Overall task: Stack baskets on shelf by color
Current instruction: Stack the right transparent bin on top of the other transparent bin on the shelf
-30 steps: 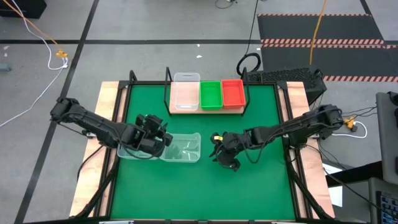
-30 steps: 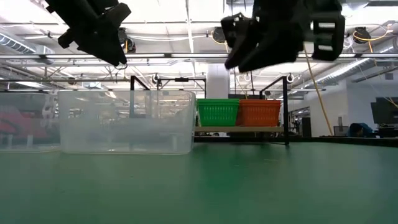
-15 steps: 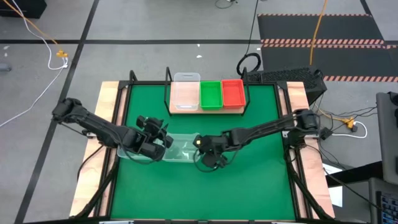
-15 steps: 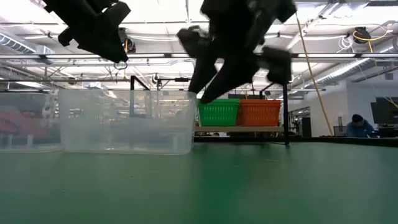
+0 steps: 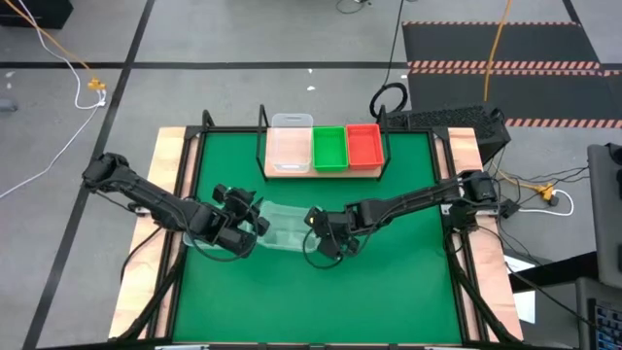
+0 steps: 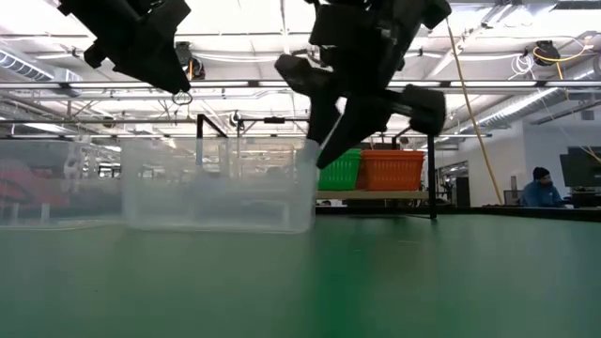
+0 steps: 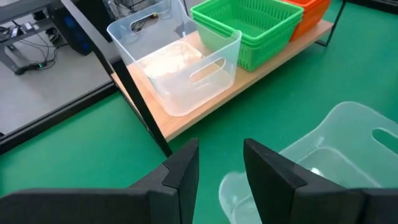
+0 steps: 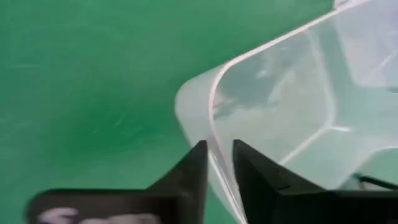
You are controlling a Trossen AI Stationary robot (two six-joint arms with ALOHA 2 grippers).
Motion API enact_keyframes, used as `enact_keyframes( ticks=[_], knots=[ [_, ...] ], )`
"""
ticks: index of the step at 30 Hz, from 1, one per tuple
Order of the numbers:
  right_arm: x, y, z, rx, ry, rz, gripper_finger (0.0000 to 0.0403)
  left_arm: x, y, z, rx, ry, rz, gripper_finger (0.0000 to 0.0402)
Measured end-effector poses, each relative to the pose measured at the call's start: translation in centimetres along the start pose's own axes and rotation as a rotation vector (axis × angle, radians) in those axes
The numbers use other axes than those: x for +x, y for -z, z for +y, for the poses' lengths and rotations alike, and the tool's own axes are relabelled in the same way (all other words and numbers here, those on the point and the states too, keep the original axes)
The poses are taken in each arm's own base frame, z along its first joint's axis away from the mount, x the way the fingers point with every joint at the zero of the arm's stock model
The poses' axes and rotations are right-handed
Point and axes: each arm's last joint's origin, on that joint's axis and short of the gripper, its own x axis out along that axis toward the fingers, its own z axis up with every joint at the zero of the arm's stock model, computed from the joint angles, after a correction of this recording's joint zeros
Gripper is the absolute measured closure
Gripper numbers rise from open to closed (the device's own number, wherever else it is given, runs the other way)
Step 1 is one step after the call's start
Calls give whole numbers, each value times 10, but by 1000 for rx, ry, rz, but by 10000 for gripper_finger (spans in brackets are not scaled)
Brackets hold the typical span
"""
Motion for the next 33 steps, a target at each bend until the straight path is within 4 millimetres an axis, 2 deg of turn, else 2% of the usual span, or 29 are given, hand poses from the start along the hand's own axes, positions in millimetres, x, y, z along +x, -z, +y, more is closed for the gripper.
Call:
enact_keyframes(
  ticks=[3, 8, 11, 14, 19, 22, 24, 26, 29, 33],
  knots=[
    [-3, 4, 7, 46, -104, 12, 390, 0, 0, 0, -4, -1, -4, 273],
    [-11, 2, 15, 170, -220, -36, 399, 0, -1, 0, -6, -5, -14, 273],
    [-26, -5, 18, 184, -287, -147, 400, 0, -1, 0, 9, -5, -16, 273],
    [-56, -15, 12, 181, -278, -328, 401, 0, 0, 0, 50, -3, -11, 273],
    [-113, -19, -6, 157, -65, -511, 402, -6, -9, 10, 148, 15, -2, 273],
    [-143, -17, -17, 174, 120, -566, 402, -18, -29, 28, 158, 12, -31, 273],
    [-156, -15, -25, 198, 260, -564, 402, -28, -45, 47, 160, -6, -63, 273],
    [-159, -11, -36, 246, 378, -557, 402, -38, -58, 67, 151, -42, -116, 273],
    [-148, -3, -55, 298, 512, -517, 402, -52, -75, 96, 99, -90, -220, 273],
    [-137, 10, -77, 346, 736, -361, 402, -62, -81, 126, 78, -151, -290, 273]
  ],
)
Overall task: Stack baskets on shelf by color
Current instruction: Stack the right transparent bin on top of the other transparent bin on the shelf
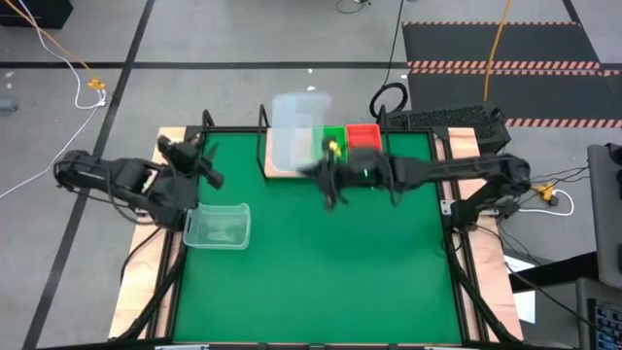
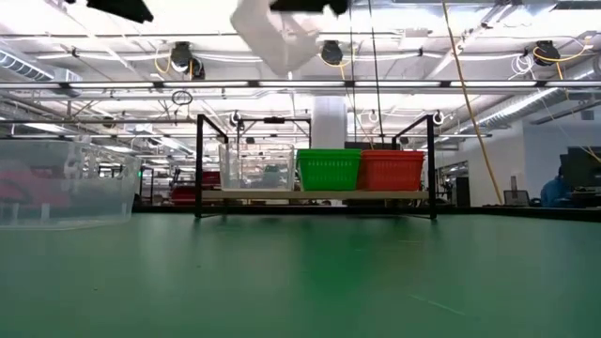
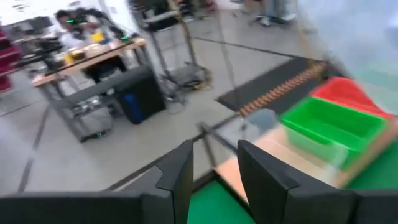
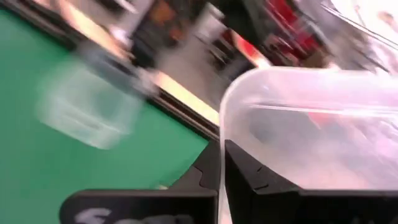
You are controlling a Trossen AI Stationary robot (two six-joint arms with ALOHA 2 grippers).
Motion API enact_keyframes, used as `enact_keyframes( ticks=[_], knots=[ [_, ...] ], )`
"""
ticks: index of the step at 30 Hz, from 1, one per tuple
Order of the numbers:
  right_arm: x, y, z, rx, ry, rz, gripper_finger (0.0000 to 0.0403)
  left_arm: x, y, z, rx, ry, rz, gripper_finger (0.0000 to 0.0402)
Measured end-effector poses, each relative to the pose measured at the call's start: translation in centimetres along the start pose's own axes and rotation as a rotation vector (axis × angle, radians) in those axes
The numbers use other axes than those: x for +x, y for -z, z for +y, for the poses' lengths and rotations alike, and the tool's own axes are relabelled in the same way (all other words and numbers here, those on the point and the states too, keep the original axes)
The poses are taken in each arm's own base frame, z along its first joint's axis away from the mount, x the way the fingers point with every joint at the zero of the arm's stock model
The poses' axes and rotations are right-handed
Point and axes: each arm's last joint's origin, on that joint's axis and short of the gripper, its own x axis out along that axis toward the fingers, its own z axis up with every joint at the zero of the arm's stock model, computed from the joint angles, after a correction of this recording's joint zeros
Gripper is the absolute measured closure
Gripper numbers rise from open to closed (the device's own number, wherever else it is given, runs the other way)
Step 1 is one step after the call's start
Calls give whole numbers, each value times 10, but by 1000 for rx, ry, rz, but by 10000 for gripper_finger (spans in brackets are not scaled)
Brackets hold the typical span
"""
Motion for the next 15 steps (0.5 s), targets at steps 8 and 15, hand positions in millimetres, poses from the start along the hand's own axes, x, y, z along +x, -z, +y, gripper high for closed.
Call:
enact_keyframes(
  ticks=[8, 15],
  knots=[
    [30, -7, -28, 29, 76, 52, 403, 3, 21, 13, -75, 6, 29, 273],
    [79, 4, -68, 150, 81, 325, 403, 14, 55, -8, -88, 1, 84, 273]
  ],
)
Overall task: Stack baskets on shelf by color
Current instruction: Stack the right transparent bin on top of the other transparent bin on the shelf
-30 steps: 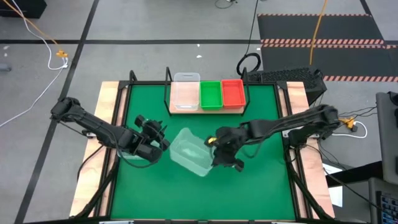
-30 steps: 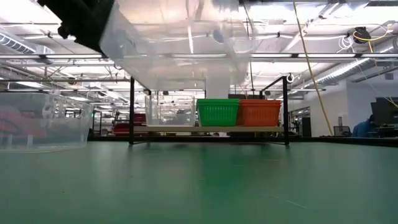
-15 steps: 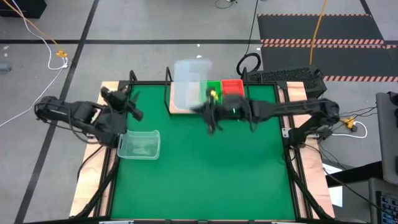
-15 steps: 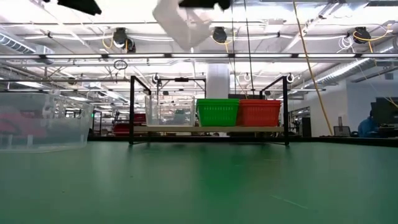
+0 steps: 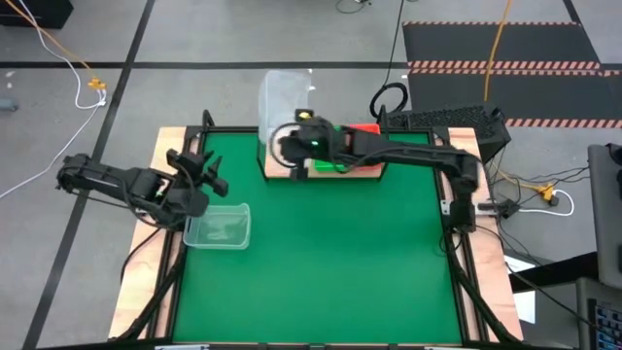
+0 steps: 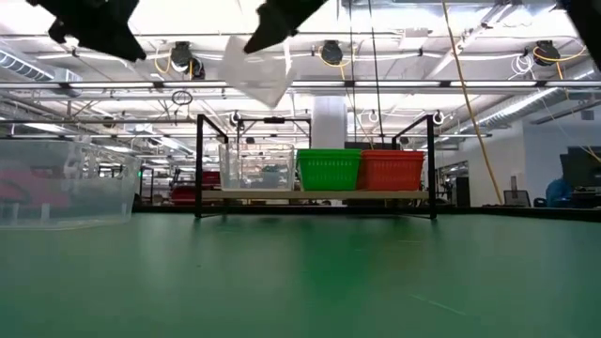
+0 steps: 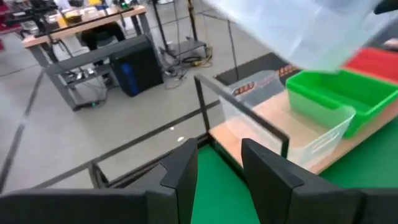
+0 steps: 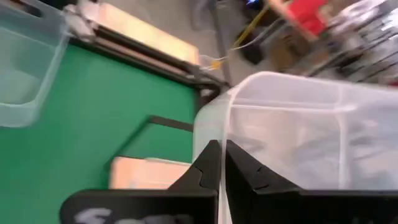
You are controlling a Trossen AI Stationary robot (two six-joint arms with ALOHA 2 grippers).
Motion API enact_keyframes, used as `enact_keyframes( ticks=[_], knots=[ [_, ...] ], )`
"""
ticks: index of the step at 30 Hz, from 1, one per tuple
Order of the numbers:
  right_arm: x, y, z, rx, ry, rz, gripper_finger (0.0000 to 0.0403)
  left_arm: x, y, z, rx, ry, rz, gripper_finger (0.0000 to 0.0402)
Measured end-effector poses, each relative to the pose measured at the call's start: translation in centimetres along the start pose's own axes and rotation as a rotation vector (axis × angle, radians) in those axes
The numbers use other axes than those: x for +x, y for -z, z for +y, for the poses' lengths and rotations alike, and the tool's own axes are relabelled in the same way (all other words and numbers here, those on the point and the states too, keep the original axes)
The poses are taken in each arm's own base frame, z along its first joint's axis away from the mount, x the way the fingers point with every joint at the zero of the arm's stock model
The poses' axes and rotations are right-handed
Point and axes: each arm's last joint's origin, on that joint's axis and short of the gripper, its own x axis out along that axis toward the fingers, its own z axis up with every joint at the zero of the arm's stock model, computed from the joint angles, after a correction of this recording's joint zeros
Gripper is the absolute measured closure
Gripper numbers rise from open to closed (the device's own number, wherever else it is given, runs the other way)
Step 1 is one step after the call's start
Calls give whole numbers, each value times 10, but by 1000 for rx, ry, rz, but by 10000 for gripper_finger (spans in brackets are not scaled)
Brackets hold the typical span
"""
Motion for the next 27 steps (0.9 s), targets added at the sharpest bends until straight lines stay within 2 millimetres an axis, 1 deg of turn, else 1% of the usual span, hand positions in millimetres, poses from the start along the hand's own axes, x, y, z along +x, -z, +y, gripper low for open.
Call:
enact_keyframes(
  ticks=[2, 5, 10, 14, 16, 19, 23, 27],
  knots=[
    [9, -2, -5, 30, -30, 27, 403, 1, 1, 0, 7, -15, -8, 273],
    [17, 0, -13, 52, -37, 75, 403, 0, -5, 6, 14, -46, -35, 273],
    [33, 20, -18, 91, -62, 176, 403, 1, -14, 13, 42, -127, -79, 273],
    [39, 31, -22, 171, -135, 192, 403, 7, -5, 13, 81, -114, -8, 273],
    [44, 38, -21, 176, -158, 233, 403, 10, -5, 13, 81, -134, -1, 273],
    [48, 43, -18, 190, -183, 254, 403, 12, -5, 15, 99, -154, 5, 273],
    [46, 42, -17, 213, -222, 219, 403, 14, -6, 16, 100, -165, 14, 273],
    [50, 47, -11, 224, -244, 250, 403, 14, -6, 16, 107, -172, 16, 273]
  ],
)
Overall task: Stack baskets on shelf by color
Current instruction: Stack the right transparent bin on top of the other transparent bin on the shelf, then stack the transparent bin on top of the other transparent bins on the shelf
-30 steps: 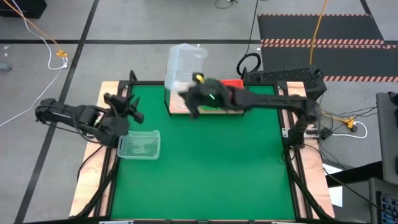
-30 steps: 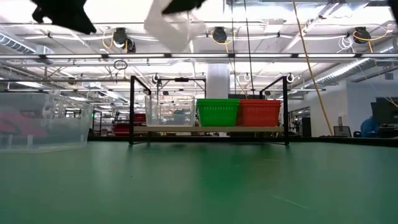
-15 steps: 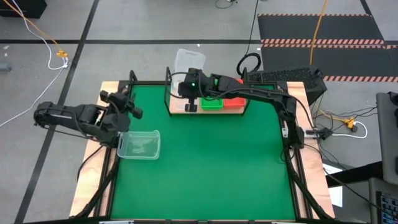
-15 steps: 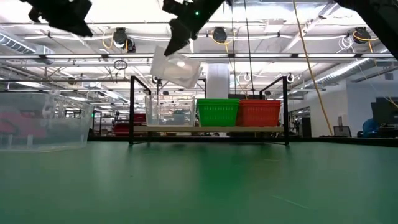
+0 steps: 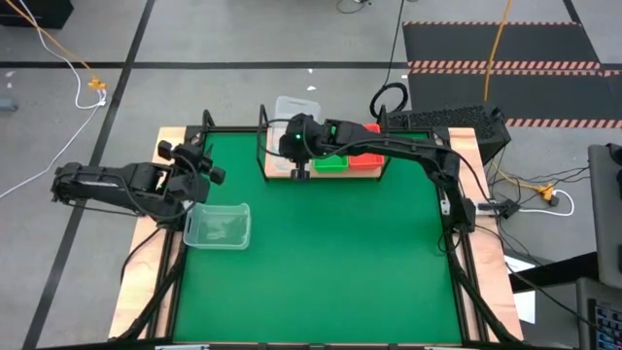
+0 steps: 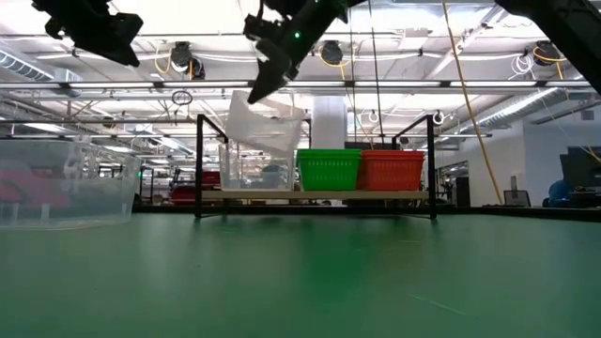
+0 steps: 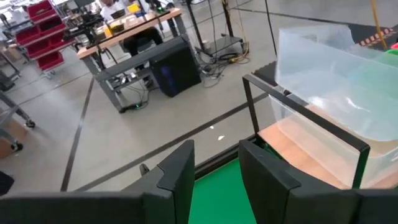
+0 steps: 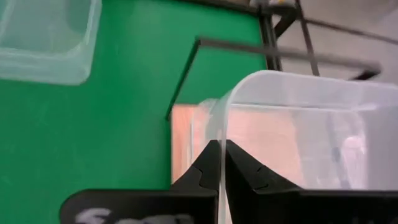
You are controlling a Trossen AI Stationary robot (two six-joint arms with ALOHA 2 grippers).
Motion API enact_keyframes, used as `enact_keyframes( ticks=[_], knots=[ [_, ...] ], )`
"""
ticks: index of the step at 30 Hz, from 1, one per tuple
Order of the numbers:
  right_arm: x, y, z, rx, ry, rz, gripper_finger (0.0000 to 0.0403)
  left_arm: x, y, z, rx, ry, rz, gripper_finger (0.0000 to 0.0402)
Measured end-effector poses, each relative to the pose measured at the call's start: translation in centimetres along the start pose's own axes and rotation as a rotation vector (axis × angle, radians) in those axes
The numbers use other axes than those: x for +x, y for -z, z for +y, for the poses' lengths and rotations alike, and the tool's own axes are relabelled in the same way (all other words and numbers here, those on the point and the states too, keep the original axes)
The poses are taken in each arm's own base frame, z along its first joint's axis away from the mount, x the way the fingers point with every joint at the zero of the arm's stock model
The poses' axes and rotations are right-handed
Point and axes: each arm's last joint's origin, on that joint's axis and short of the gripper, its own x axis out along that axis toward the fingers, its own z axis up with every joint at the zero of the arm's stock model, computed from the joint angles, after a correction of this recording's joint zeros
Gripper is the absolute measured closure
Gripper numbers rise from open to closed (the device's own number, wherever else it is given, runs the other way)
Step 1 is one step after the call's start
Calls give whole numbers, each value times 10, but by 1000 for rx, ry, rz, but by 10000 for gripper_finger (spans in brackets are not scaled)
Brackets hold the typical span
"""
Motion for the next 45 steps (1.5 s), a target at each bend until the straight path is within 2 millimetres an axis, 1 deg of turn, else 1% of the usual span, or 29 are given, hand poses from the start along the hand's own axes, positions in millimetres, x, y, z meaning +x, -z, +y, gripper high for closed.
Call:
enact_keyframes(
  ticks=[10, 14, 17, 23, 27, 32, 35, 37, 39, 41, 42, 43, 45],
  knots=[
    [18, 18, 7, 2, -20, 49, 403, 0, -2, -1, -24, 8, -7, 273],
    [20, 20, 9, 4, -42, 41, 401, 0, -4, -3, -22, 21, -11, 273],
    [20, 18, 8, 16, -50, 20, 392, 0, -4, -4, -18, 29, -11, 273],
    [20, 17, 4, 88, -72, -11, 355, 0, -4, -4, -16, 29, -11, 273],
    [21, 20, -2, 129, -60, -4, 314, 0, -4, -3, -15, 29, -11, 273],
    [21, 16, -3, 123, -50, -38, 264, 0, -4, -3, -7, 29, -11, 273],
    [20, 11, 10, 78, -87, -60, 252, 0, -4, -3, 9, 29, -11, 273],
    [18, 3, 28, 5, -133, -96, 252, 0, -4, -3, 32, 28, -11, 273],
    [20, -4, 55, -95, -155, -167, 256, 0, -4, -3, 45, 29, -12, 273],
    [30, -5, 81, -194, -168, -249, 260, -1, -4, -2, 43, 30, -13, 273],
    [36, -3, 93, -237, -171, -283, 262, -1, -4, -1, 39, 31, -15, 273],
    [48, 1, 105, -276, -174, -308, 263, -1, -5, 0, 34, 31, -16, 273],
    [66, 3, 120, -336, -172, -352, 265, -2, -5, 2, 23, 34, -20, 273]
  ],
)
